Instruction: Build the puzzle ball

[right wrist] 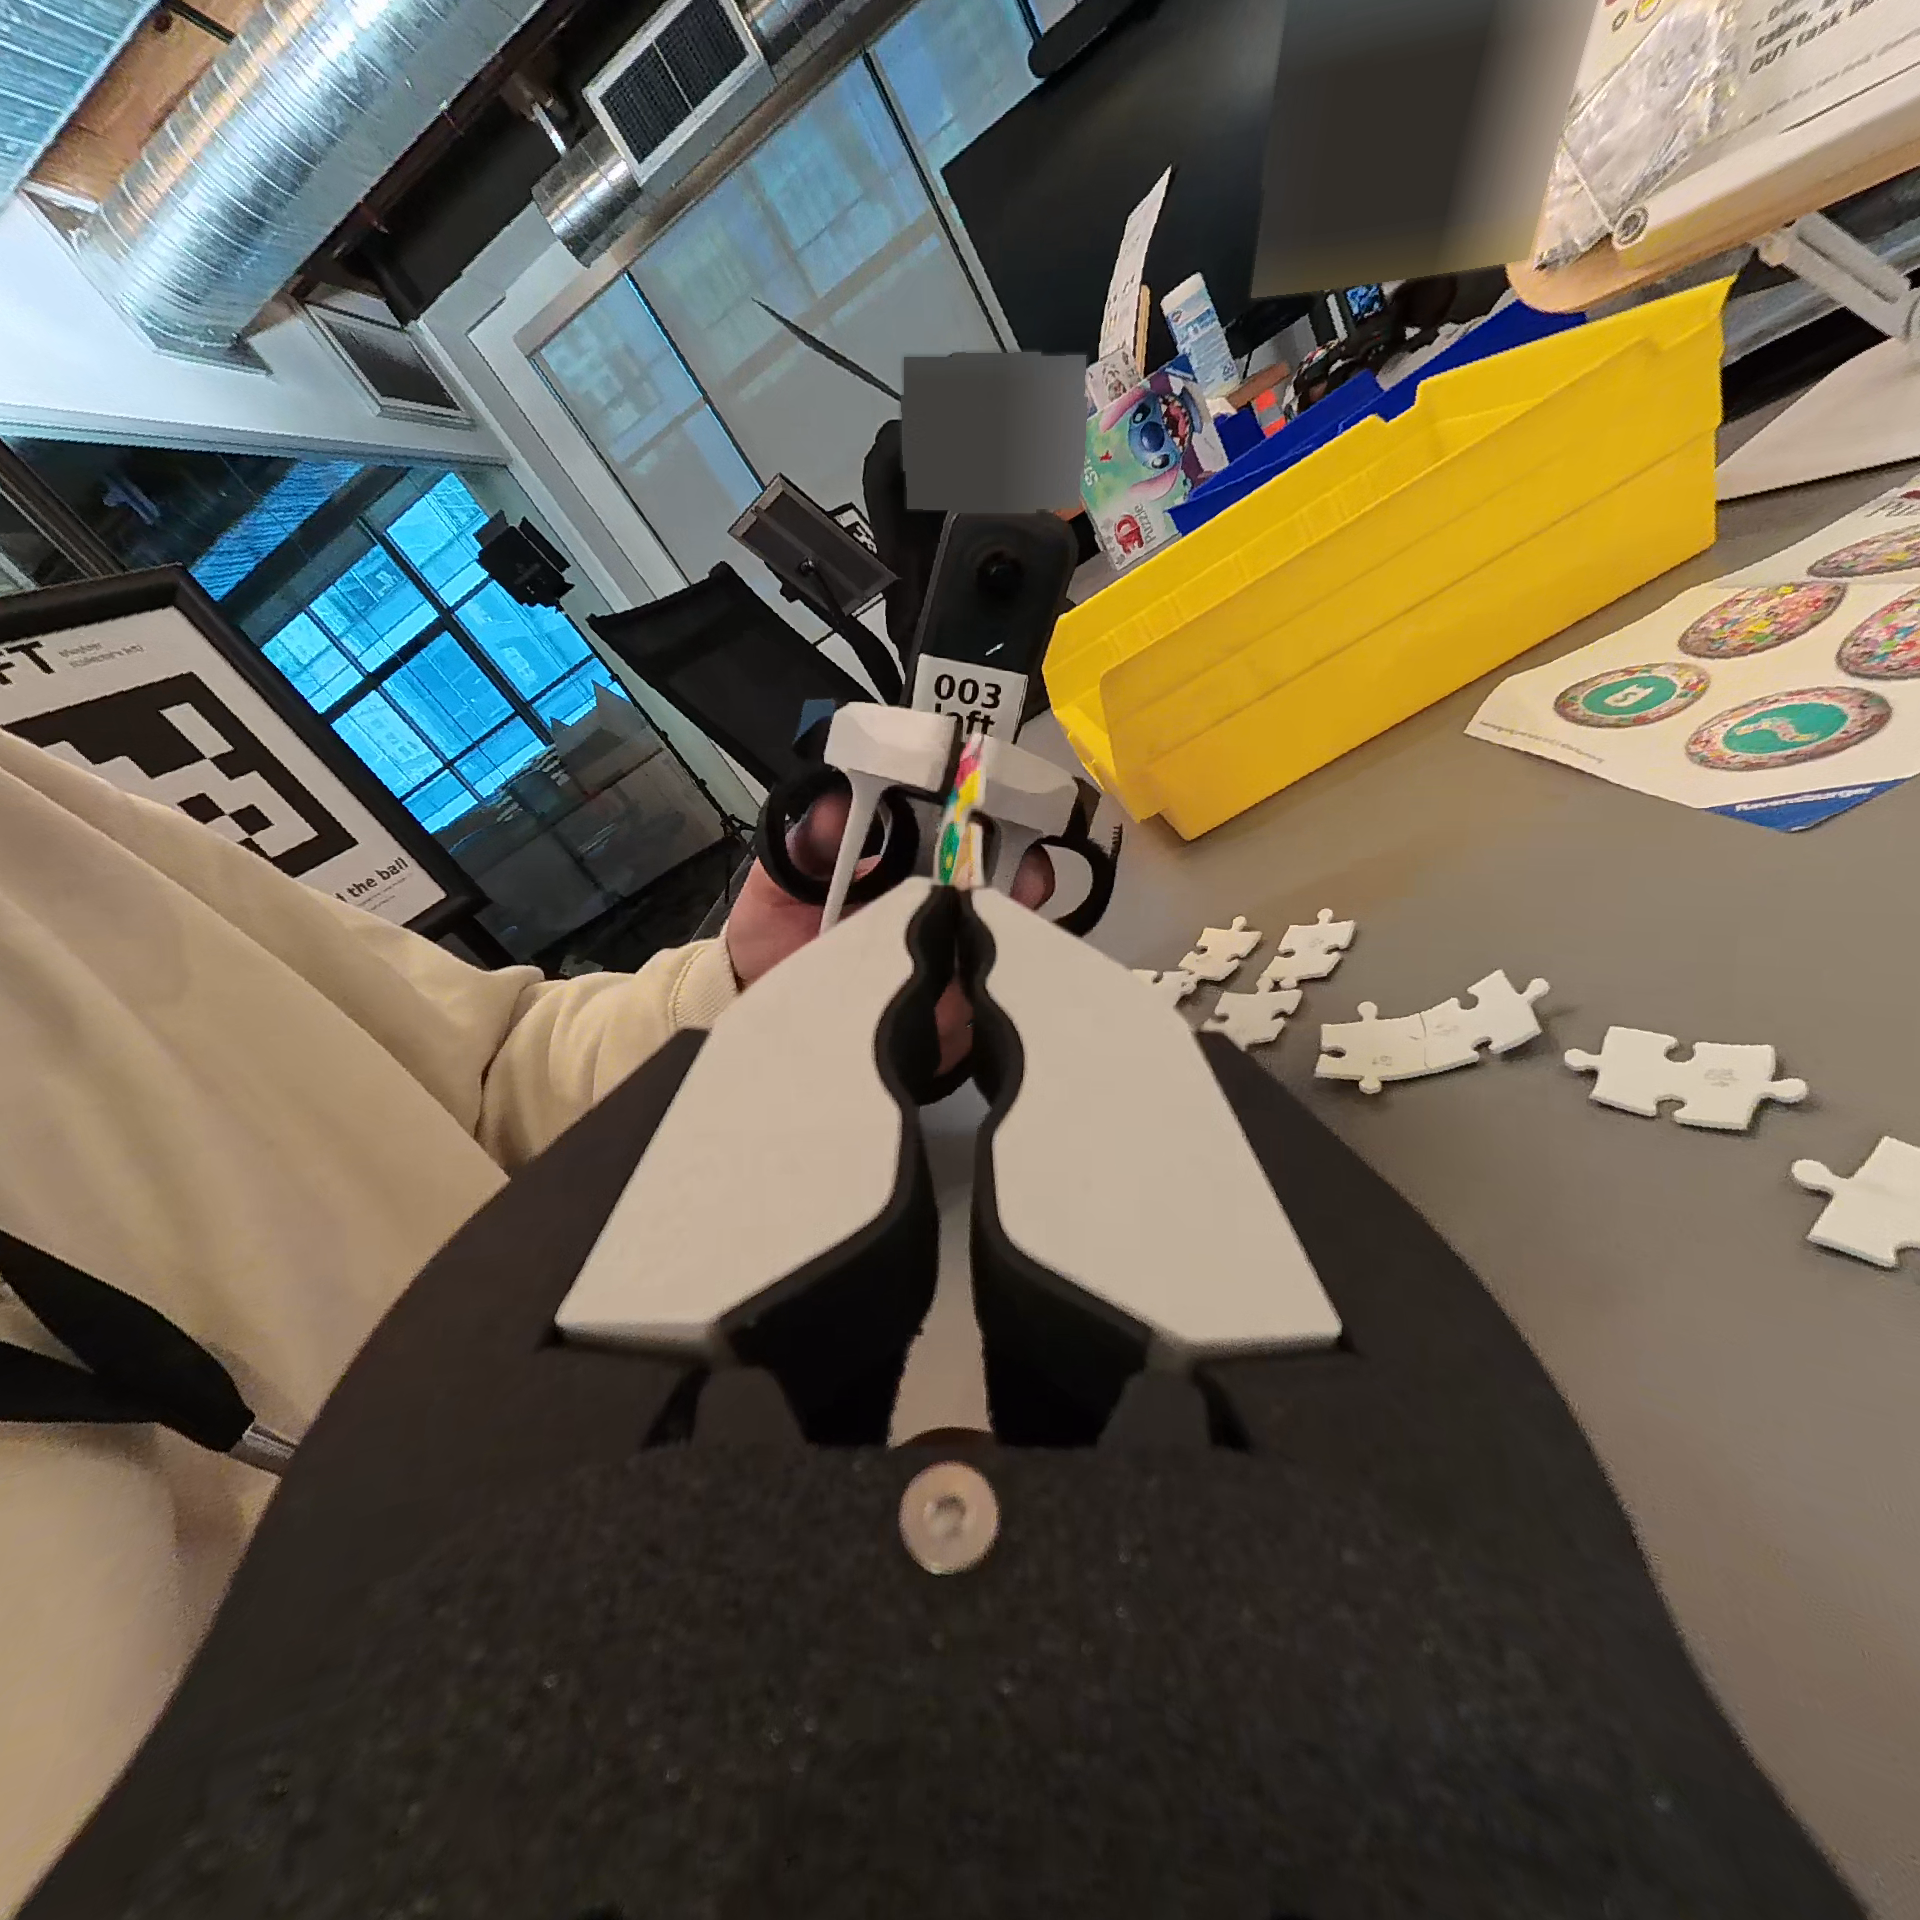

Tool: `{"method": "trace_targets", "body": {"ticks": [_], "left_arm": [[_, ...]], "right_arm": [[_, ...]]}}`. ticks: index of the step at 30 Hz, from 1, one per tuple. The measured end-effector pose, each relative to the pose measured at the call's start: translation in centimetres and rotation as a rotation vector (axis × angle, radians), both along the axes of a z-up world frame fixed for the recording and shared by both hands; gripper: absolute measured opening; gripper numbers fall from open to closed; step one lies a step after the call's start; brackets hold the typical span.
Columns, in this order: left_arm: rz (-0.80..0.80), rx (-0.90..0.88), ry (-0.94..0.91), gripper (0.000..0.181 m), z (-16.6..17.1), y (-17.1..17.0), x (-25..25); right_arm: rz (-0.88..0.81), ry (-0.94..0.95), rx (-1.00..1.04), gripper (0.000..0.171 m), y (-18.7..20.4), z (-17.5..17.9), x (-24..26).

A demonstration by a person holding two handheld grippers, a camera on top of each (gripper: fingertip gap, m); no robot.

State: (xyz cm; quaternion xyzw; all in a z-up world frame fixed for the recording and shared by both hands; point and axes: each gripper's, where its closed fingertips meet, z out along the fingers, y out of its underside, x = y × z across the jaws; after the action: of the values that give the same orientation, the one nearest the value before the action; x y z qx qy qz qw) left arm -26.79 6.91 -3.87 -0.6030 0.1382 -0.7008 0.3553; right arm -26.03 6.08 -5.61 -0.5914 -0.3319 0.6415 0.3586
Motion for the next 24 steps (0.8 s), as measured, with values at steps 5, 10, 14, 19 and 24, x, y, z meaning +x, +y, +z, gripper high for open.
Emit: {"method": "trace_targets", "body": {"ticks": [5, 10, 14, 19, 24], "left_arm": [[-0.015, -0.009, -0.014, 0.001, 0.1, 0.0, -0.1], [-0.039, -0.006, 0.028, 0.001, -0.3, -0.3, 0.0], [-0.121, -0.020, 0.161, 0.001, -2.4, -1.3, 0.9], [-0.139, -0.012, 0.240, 0.002, -3.6, -1.7, 2.0], [-0.085, -0.018, 0.206, 0.007, -3.0, -1.0, 1.6]], "right_arm": [[0.038, -0.045, 0.001, 0.000, -1.0, -0.8, -0.8], [0.058, -0.079, -0.008, 0.008, -0.6, -1.4, -0.4], [0.040, -0.116, 0.065, 0.012, 0.7, -0.8, 0.9], [0.146, -0.218, 0.096, 0.011, -1.1, -2.3, 0.3], [0.101, -0.188, 0.063, 0.002, -0.4, -1.9, 0.5]]}}
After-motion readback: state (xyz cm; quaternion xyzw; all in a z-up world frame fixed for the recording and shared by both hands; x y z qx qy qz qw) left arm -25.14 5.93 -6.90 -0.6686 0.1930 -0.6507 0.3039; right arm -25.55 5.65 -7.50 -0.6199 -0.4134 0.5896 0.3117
